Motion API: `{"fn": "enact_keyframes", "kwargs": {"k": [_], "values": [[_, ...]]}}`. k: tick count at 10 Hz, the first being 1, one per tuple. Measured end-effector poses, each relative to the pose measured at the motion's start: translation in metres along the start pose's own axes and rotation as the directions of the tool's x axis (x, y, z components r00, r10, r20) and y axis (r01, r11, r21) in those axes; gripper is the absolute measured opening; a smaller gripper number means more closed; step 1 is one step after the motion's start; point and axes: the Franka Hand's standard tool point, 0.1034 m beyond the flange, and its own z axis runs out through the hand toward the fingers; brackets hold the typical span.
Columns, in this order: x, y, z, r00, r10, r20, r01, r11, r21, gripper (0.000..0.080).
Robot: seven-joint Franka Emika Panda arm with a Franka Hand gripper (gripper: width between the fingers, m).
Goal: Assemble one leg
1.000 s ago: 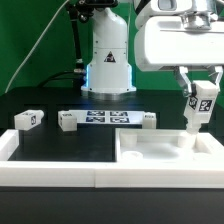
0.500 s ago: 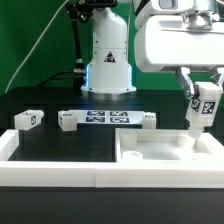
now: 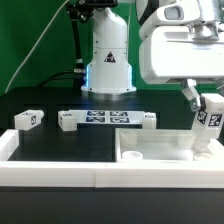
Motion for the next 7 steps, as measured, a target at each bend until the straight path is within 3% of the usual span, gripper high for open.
{"fn": "enact_keyframes", "kwargs": {"k": [2, 7], "values": [[0.0008, -0.0091, 0.0053, 0.999, -0.011, -0.033, 0.011, 1.0, 0.004, 0.0291], [0.0048, -0.0075, 0.0079, 0.995, -0.029, -0.099, 0.028, 1.0, -0.007, 0.0291]]}}
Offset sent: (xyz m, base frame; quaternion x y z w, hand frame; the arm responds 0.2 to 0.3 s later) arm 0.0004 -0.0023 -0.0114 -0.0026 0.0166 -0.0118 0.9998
